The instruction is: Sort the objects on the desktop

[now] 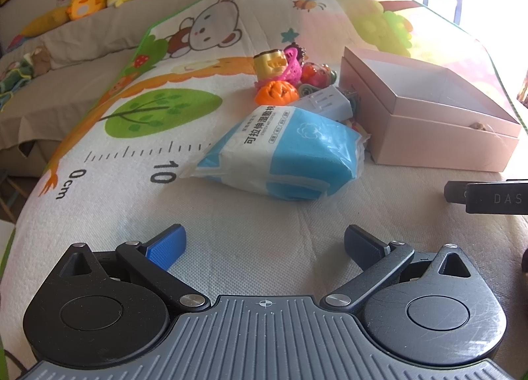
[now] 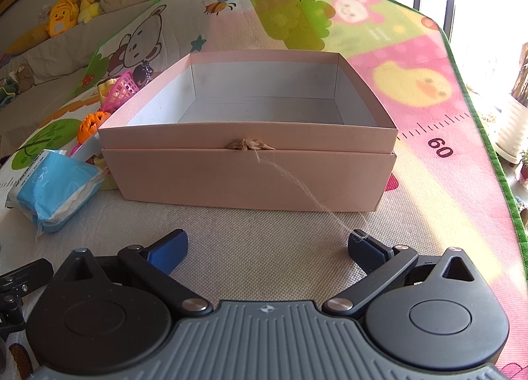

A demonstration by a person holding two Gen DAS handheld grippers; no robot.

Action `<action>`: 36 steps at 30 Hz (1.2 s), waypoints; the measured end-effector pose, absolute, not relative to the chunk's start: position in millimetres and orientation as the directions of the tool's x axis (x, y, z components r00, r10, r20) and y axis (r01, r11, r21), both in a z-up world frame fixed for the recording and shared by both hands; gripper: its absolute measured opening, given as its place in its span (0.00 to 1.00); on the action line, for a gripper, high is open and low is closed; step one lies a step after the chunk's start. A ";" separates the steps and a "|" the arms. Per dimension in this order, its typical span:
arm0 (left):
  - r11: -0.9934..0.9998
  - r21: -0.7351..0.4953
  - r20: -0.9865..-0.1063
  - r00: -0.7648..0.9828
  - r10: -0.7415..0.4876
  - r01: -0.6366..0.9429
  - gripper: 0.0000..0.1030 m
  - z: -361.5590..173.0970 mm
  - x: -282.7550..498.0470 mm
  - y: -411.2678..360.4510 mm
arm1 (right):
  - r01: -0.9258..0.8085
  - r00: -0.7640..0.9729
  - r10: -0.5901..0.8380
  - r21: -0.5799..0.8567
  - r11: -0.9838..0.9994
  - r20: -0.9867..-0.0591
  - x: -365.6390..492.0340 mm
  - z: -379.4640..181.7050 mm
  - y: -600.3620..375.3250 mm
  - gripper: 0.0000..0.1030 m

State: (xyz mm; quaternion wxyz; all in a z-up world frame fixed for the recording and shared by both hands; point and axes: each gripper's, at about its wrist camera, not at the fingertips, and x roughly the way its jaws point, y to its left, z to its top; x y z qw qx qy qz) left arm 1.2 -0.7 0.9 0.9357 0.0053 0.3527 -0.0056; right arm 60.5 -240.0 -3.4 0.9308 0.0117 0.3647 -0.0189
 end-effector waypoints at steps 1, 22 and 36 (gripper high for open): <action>1.000 0.007 -0.662 0.749 -0.009 0.018 1.00 1.3 0.9 -0.5 | 0.051 0.726 -0.028 0.014 0.999 -0.688 61.0 -3.1 -239.9 1.00; 0.972 0.229 -0.634 0.764 0.116 0.043 1.00 12.3 61.8 32.4 | -0.170 0.797 0.068 -0.114 0.979 -0.600 31.4 30.7 -200.6 1.00; 0.995 0.099 -0.661 0.748 0.052 0.018 1.00 17.2 48.9 81.0 | -0.468 0.771 0.249 -0.256 0.846 -0.586 97.5 69.9 -98.0 0.59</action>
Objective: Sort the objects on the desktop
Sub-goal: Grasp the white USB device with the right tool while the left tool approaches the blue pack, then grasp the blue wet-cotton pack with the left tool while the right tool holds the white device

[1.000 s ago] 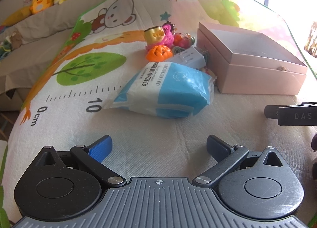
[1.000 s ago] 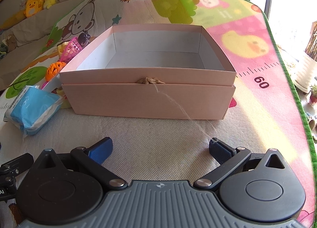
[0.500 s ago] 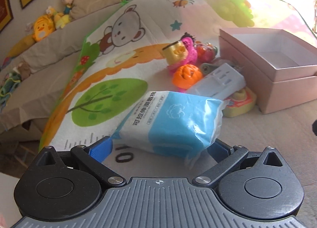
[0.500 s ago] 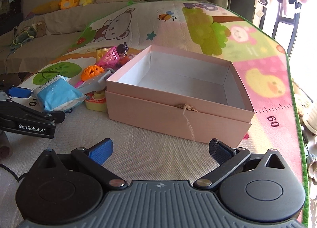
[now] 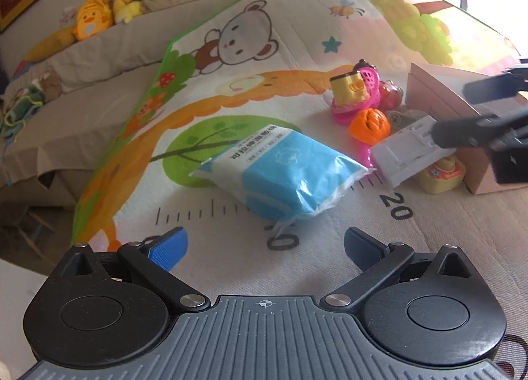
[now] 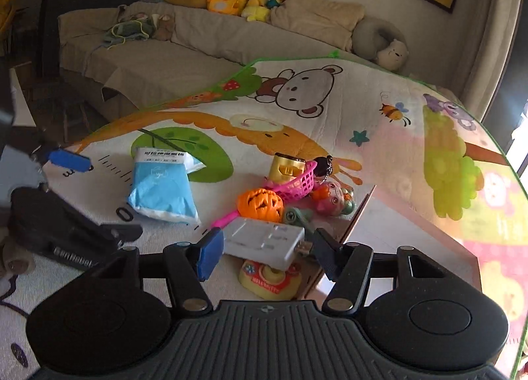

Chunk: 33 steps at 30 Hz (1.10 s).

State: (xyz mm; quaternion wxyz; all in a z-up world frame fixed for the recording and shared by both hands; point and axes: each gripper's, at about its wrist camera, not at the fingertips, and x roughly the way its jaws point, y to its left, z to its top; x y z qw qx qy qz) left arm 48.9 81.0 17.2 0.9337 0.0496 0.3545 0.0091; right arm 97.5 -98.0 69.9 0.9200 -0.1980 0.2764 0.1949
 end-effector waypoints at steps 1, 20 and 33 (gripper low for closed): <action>0.996 0.088 -0.665 0.746 0.047 0.016 1.00 16.4 48.0 81.3 | -0.475 0.740 0.250 -0.223 0.851 -0.624 116.5 71.1 -93.6 0.59; 0.997 -0.034 -0.636 0.771 0.028 -0.064 1.00 36.1 57.5 110.6 | -0.552 0.576 0.381 -0.002 0.834 -0.723 77.6 57.3 -123.2 0.54; 0.985 -0.078 -0.701 0.711 0.055 -0.153 1.00 37.5 111.6 93.2 | -0.667 0.518 0.452 -0.012 0.745 -0.726 42.4 21.7 -92.1 0.47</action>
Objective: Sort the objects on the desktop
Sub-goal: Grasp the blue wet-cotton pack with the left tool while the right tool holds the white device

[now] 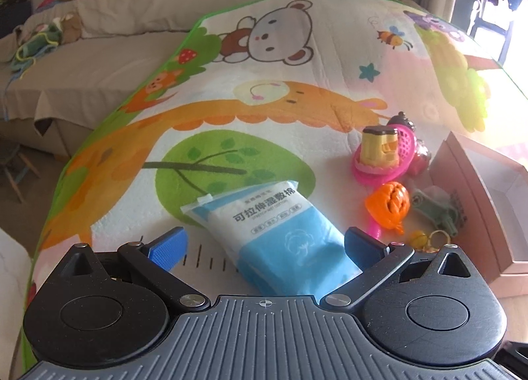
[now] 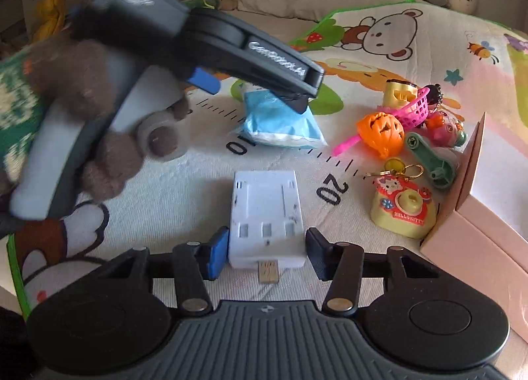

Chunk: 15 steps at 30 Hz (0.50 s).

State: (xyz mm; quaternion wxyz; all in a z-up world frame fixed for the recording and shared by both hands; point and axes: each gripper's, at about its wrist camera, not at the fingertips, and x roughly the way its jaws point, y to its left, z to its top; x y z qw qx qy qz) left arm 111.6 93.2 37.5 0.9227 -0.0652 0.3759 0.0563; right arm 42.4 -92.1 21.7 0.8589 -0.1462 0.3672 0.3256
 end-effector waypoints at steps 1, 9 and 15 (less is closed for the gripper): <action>0.987 -0.053 -0.705 0.706 0.070 -0.151 1.00 34.1 116.4 91.0 | -0.666 0.522 0.446 -0.021 0.746 -0.727 36.7 22.5 -100.7 0.47; 0.993 -0.007 -0.700 0.710 0.076 -0.114 1.00 38.1 125.1 83.3 | -0.437 0.682 0.241 -0.121 0.891 -0.691 27.5 20.1 -189.9 0.56; 0.994 0.013 -0.720 0.689 0.084 -0.108 1.00 35.0 148.7 68.5 | -0.493 0.668 0.333 -0.061 0.868 -0.666 34.3 25.1 -174.3 0.67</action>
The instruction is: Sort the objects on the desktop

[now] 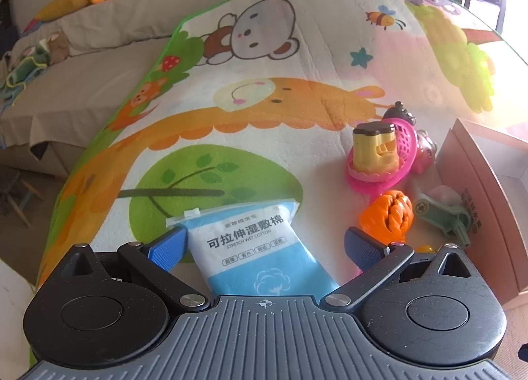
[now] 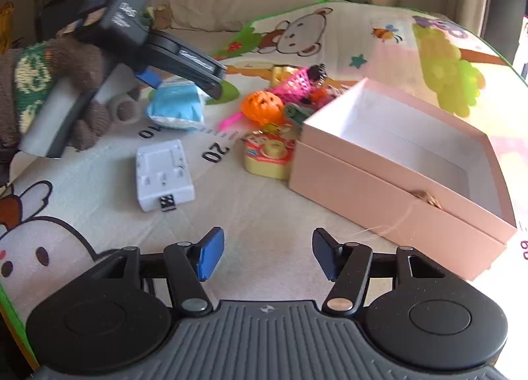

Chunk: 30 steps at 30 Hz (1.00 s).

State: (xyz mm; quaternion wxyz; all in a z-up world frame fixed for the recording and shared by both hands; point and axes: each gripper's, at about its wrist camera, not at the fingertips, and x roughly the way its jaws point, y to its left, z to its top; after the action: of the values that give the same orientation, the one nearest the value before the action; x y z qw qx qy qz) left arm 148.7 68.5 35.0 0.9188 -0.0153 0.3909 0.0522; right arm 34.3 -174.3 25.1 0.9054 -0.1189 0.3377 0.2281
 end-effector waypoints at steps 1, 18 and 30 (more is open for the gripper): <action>0.994 0.021 -0.725 0.682 0.091 -0.111 1.00 32.5 151.1 69.2 | -0.518 0.666 0.360 -0.057 0.853 -0.654 34.6 27.6 -165.6 0.70; 0.994 -0.094 -0.753 0.648 -0.110 0.059 0.56 26.4 83.1 73.7 | -0.663 0.517 0.474 0.017 0.749 -0.713 24.4 19.6 -137.8 0.46; 0.946 -0.146 -0.730 0.614 -0.300 0.289 0.70 23.2 -13.2 13.9 | -0.324 0.778 0.030 -0.359 0.875 -0.628 -10.1 29.5 -243.5 0.75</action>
State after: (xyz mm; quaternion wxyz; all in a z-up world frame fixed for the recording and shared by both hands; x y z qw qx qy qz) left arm -13.2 13.8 23.2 0.8983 -0.0071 0.4075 -0.1640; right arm -10.1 -243.5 29.5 0.9143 -0.2302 0.3189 0.0969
